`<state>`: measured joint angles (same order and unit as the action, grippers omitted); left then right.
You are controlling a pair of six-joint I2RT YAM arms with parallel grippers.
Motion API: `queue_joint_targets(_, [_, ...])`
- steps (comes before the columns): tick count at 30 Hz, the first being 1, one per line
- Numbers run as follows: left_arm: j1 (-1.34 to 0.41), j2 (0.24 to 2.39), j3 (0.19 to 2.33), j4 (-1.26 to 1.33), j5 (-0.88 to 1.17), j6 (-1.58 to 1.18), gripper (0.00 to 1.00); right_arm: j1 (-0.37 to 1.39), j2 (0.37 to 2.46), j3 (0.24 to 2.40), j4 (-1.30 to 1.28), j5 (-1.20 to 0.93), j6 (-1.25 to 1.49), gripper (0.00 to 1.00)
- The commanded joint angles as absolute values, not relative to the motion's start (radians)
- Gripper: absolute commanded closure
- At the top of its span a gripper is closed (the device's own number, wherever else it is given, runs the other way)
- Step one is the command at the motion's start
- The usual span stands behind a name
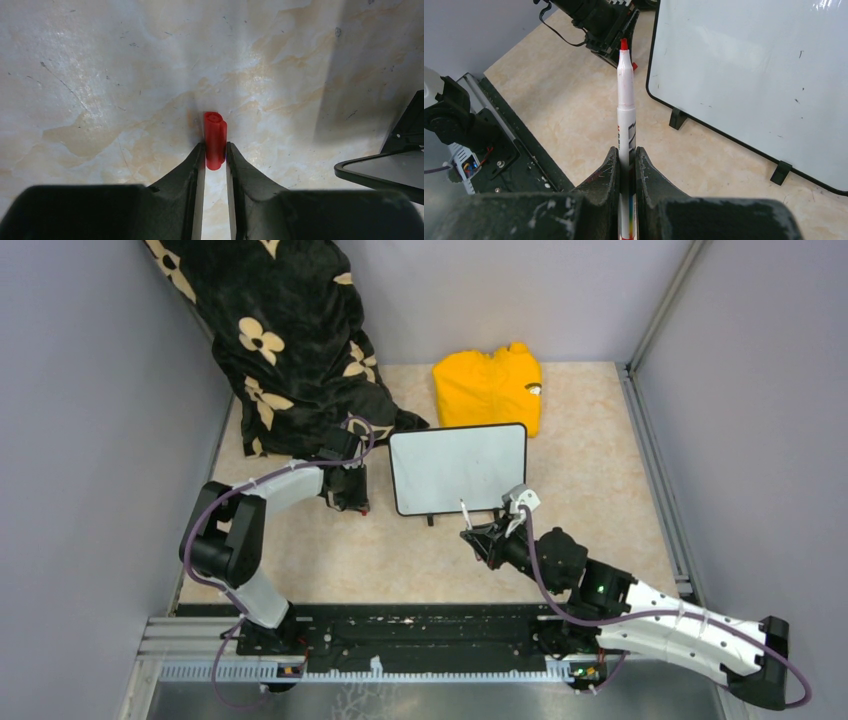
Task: Write a sentence on the whiteboard
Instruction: Place the pen cap at the center of the board, then write a sentence on the whiteboard.
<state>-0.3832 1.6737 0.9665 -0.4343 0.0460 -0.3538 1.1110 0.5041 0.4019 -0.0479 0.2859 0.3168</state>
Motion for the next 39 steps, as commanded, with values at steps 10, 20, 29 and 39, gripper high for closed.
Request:
queue_joint_targets(10, [-0.379, 1.667, 0.971, -0.456, 0.05, -0.354, 0.65, 1.119, 0.48, 0.417, -0.028, 0.304, 0.33, 1.0])
queue_joint_targets(20, [-0.378, 1.593, 0.953, -0.445, 0.017, -0.369, 0.57, 1.12, 0.48, 0.424, -0.039, 0.304, 0.337, 1.0])
queue_joint_targets(29, [-0.379, 1.352, 0.91, -0.379, -0.097, -0.38, 0.45, 1.12, 0.491, 0.467, -0.074, 0.292, 0.334, 1.0])
queue_joint_targets(39, [-0.378, 0.926, 0.688, 0.065, 0.22, -0.287, 0.17, 1.12, 0.468, 0.51, -0.12, 0.225, 0.265, 1.0])
